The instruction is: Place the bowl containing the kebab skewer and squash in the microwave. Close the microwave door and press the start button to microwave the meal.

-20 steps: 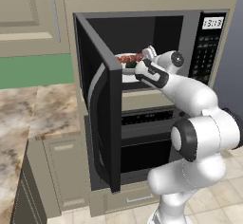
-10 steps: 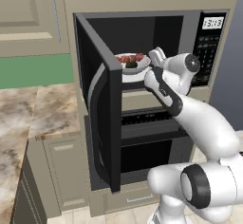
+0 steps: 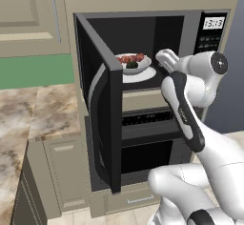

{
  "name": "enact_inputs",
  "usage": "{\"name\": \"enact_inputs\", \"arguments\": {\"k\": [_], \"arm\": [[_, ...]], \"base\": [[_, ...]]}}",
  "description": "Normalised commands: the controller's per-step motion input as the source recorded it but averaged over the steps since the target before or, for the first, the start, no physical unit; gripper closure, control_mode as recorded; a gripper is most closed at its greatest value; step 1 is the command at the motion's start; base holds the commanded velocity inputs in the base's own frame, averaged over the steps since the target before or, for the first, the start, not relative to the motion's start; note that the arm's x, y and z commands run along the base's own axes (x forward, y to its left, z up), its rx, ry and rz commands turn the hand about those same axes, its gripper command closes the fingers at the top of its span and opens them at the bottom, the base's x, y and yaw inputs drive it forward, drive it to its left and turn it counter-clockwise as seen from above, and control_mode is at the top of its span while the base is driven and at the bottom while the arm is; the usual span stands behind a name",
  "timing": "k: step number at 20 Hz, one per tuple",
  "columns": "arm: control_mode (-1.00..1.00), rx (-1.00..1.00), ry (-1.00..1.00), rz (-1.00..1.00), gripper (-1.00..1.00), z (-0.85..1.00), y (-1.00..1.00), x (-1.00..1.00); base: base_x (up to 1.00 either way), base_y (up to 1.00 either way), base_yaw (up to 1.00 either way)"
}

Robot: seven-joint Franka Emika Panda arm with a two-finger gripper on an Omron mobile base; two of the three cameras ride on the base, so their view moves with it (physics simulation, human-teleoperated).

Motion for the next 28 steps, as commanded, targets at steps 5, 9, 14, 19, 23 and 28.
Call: {"name": "enact_inputs", "arguments": {"k": [5,9,14,19,23,28], "arm": [[-1.0,-0.41,0.0,0.26,-1.0,0.56,0.05,-1.0],[-1.0,-0.44,0.0,0.21,-1.0,0.15,0.27,-1.0],[-1.0,-0.44,0.0,0.19,-1.0,0.0,0.3,-1.0],[-1.0,-0.38,-0.03,0.19,-1.0,0.0,0.08,-1.0],[-1.0,-0.36,-0.08,0.22,-1.0,0.0,0.1,-1.0],[-1.0,-0.37,-0.07,0.19,-1.0,0.16,0.25,-0.99]], "base": [[0.0,0.0,0.0],[0.0,0.0,0.0],[0.0,0.0,0.0],[0.0,0.0,0.0],[0.0,0.0,0.0],[0.0,0.0,0.0]]}}
